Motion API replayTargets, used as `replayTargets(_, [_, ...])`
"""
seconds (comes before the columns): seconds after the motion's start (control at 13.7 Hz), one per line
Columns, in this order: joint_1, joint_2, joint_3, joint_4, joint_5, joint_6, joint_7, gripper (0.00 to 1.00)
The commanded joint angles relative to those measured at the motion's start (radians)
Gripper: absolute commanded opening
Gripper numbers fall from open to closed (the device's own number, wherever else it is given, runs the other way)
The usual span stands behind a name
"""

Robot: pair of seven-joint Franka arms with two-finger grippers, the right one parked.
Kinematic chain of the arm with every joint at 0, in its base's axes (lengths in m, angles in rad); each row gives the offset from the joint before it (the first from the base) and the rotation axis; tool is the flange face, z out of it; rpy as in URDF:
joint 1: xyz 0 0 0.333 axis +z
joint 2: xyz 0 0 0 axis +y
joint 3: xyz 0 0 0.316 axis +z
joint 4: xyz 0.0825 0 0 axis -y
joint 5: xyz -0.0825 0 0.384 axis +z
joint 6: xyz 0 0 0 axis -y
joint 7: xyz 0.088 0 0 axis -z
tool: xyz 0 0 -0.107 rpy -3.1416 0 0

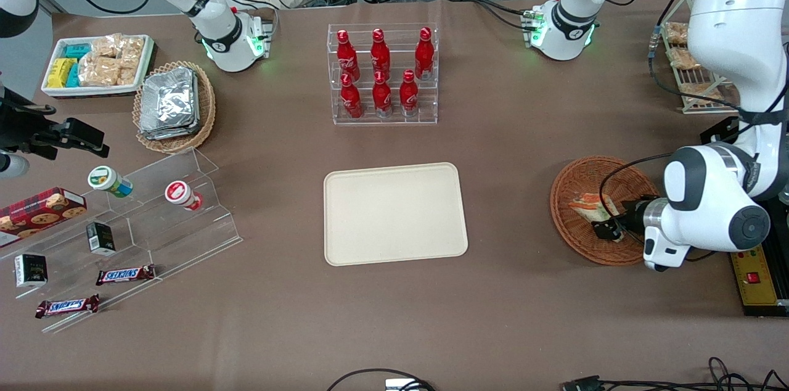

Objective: Place sandwich from basket to tray
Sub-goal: 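Lower the open left gripper onto the wrapped sandwich in the basket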

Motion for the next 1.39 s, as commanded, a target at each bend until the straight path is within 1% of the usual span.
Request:
replayTargets(0.0, [0.030, 0.015, -0.008, -0.018, -0.027, 0.034, -0.007, 1.00])
replayTargets(0.37, [0.028, 0.031, -0.008, -0.073, -0.028, 0.098, -0.009, 1.00])
replayTargets(0.58, [0.022, 0.029, -0.009, -0.107, -0.047, 0.132, -0.009, 0.99])
replayTargets(0.66, [0.022, 0.029, -0.008, -0.109, -0.047, 0.132, -0.009, 0.96])
replayTargets(0.73, [0.022, 0.026, -0.008, -0.110, -0.047, 0.132, -0.009, 0.89])
replayTargets(0.88, [0.021, 0.018, -0.008, -0.127, -0.045, 0.133, -0.009, 0.62])
replayTargets(0.95, [0.021, 0.014, -0.008, -0.130, -0.047, 0.133, -0.009, 0.50])
replayTargets(1.02, [0.021, 0.009, -0.008, -0.133, -0.045, 0.133, -0.009, 0.42])
replayTargets(1.1, [0.022, 0.005, -0.008, -0.133, -0.045, 0.133, -0.009, 0.37])
replayTargets(1.31, [0.021, -0.040, -0.009, -0.132, -0.044, 0.110, -0.009, 0.38])
